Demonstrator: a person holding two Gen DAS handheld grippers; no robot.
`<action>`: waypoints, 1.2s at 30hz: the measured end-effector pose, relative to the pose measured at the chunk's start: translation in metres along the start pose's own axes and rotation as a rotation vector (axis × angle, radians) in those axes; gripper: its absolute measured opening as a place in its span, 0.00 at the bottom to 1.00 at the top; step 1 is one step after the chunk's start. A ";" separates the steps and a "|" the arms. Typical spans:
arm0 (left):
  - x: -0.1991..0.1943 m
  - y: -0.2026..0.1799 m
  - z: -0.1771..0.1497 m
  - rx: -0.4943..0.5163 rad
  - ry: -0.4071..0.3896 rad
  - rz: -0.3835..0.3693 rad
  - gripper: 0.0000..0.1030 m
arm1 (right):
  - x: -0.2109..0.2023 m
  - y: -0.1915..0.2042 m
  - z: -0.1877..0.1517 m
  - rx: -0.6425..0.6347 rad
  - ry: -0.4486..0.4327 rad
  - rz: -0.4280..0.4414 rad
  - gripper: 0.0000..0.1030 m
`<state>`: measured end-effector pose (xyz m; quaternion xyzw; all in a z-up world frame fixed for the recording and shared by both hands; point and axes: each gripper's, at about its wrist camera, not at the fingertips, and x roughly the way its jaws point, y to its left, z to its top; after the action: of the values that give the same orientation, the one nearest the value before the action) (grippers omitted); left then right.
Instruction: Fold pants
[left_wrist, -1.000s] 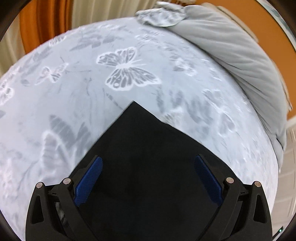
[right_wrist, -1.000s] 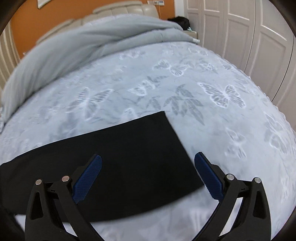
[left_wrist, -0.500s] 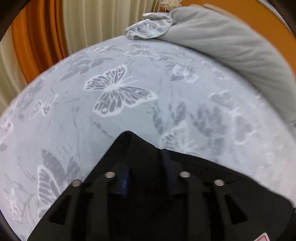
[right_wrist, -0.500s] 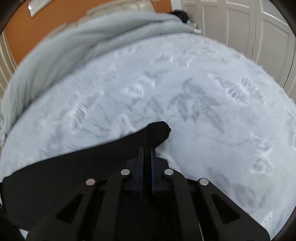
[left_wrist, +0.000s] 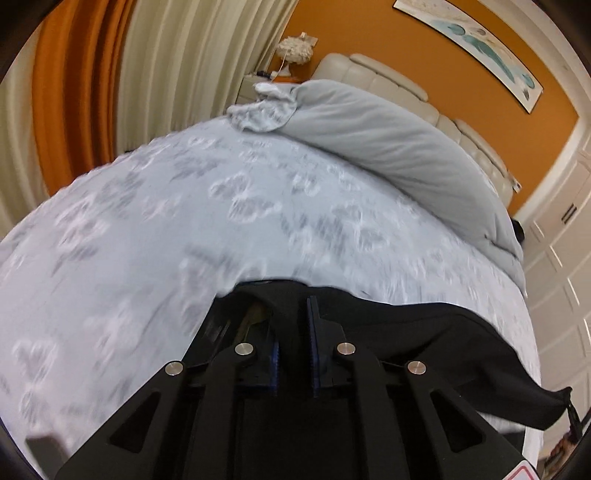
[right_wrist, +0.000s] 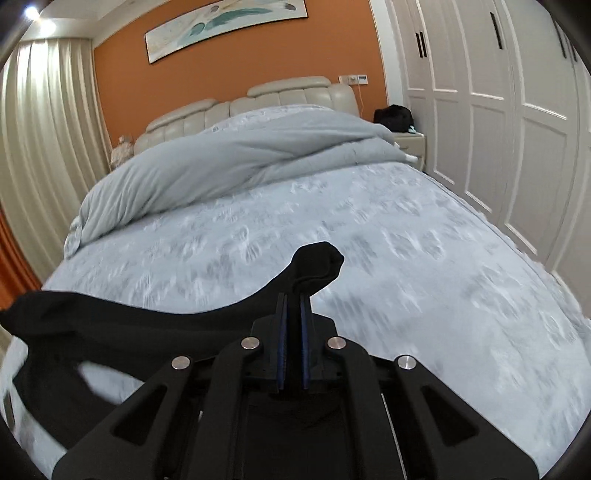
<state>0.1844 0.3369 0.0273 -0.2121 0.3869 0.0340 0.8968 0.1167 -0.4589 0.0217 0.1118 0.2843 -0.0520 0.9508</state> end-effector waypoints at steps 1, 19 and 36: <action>-0.008 0.008 -0.015 -0.003 0.021 0.004 0.10 | -0.009 -0.007 -0.013 0.007 0.017 0.002 0.05; -0.019 0.045 -0.139 -0.679 0.203 -0.228 0.89 | -0.095 -0.017 -0.146 0.428 0.116 0.096 0.74; 0.051 0.076 -0.153 -0.770 0.348 -0.320 0.07 | 0.027 -0.022 -0.153 0.730 0.309 -0.121 0.66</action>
<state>0.0992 0.3384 -0.1294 -0.5899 0.4536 0.0002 0.6680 0.0550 -0.4439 -0.1219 0.4316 0.3930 -0.1881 0.7898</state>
